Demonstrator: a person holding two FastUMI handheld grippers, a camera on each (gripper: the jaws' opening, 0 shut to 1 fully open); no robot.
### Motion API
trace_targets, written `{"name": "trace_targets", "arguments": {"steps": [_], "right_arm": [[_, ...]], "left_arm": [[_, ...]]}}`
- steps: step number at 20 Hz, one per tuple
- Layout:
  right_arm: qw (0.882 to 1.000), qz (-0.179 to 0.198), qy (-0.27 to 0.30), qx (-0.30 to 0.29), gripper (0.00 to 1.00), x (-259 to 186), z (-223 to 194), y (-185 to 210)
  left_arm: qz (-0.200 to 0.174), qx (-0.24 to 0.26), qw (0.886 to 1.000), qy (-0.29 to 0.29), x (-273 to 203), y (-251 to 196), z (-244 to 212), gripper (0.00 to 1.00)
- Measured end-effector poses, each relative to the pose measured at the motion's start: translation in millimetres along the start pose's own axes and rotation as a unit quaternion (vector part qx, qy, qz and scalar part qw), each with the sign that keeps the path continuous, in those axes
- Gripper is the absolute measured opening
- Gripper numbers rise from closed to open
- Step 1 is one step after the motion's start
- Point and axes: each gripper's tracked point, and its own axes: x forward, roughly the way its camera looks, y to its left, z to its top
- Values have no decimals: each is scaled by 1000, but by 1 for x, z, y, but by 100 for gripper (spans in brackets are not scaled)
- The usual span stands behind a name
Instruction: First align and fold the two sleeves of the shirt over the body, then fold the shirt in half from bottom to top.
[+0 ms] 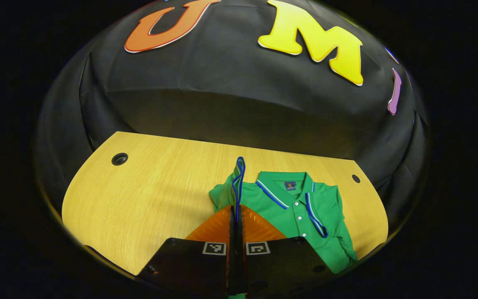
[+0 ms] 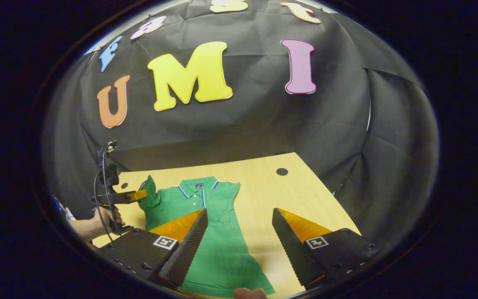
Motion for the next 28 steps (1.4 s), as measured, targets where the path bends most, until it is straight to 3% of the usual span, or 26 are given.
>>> {"name": "trace_targets", "arguments": {"steps": [7,11,13,14,17,18,22,26,28], "right_arm": [[999,-28,-11,28,96,-17,-3,-37],[998,-44,-11,37,96,-25,-5,-57],[998,-44,-10,38,96,-24,-6,-61],[998,-43,-8,38,96,-23,-5,-61],[999,-30,-7,32,92,-21,-4,-53],[999,-29,-7,23,92,-19,-5,-49],[999,0,-19,-29,96,-15,1,-30],[997,39,-33,-59,96,-18,4,-15],[995,61,-33,-69,96,-20,0,-11]], "left_arm": [[-21,27,999,16,18,-73,-3,4],[-24,15,999,39,29,-99,-22,5],[-27,9,998,48,32,-109,-29,11],[-31,7,998,52,31,-114,-31,19],[-29,16,998,45,22,-121,-28,60],[-25,22,999,35,17,-119,-24,86],[-2,60,998,-10,-11,-108,-2,94],[2,64,997,-40,-54,-105,11,100],[5,67,996,-50,-81,-98,12,97]]}}
